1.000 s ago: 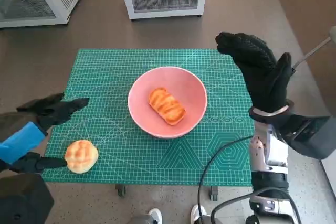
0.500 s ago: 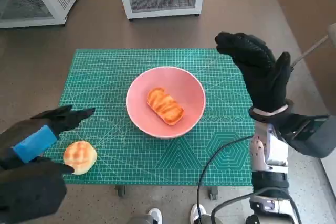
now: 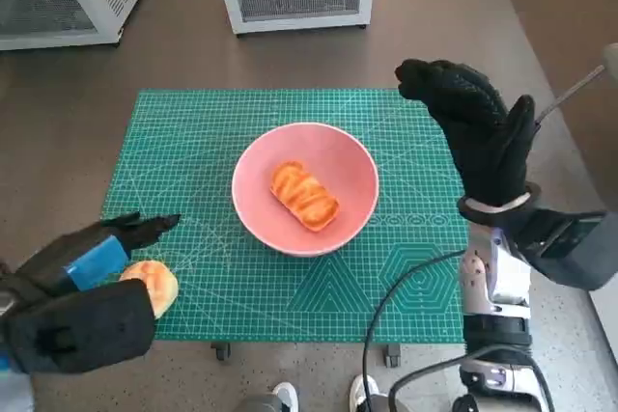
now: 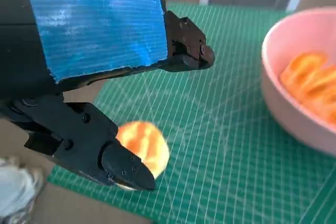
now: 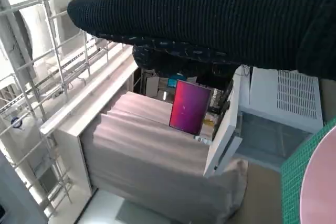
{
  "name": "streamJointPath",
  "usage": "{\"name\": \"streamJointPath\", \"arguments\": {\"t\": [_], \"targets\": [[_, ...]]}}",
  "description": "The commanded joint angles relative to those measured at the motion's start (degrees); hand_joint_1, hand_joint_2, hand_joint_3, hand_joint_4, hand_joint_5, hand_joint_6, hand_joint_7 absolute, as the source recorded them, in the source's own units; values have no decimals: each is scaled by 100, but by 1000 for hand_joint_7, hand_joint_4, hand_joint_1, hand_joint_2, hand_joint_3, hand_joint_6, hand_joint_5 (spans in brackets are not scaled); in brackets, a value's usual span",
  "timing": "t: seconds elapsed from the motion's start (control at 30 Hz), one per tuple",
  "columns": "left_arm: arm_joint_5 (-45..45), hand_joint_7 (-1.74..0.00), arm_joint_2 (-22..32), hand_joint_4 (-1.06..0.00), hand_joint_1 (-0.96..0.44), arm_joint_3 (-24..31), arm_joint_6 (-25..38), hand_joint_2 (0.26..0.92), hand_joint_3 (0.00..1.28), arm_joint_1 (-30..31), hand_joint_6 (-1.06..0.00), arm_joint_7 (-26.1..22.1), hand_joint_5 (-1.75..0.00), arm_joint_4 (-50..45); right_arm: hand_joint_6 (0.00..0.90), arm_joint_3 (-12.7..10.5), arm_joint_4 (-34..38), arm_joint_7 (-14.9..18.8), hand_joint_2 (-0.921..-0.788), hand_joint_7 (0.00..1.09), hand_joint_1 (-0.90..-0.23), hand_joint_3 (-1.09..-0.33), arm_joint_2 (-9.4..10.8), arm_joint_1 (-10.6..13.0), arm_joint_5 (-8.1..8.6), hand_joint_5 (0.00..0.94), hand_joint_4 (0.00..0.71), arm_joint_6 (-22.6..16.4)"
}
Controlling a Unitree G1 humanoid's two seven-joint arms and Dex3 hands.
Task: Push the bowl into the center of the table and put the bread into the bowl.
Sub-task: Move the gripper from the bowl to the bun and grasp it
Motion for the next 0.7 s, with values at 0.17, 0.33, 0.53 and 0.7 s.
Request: {"name": "streamJointPath", "arguments": {"t": [0.17, 0.33, 0.53, 0.7], "targets": [[369, -4, 106, -166, -254, -290, 230, 699, 7, 17, -289, 59, -3, -17, 79, -30, 22, 41, -921, 369, -639, -672, -37, 44, 68, 1, 188, 95], [533, -3, 82, -167, -256, -392, 281, 701, 6, 107, -292, 64, -2, -35, 79, -33, 13, 36, -921, 368, -642, -672, -46, 53, 62, 1, 188, 102], [618, -2, 28, -168, -251, -428, 268, 702, 4, 226, -293, 63, -1, -30, 79, -33, 8, 26, -921, 368, -643, -672, -47, 59, 55, 1, 188, 115], [710, -1, -33, -169, -245, -475, 254, 703, 3, 315, -292, 102, -1, -2, 79, -35, 20, 10, -921, 367, -643, -672, -58, 51, 30, 0, 187, 115]]}}
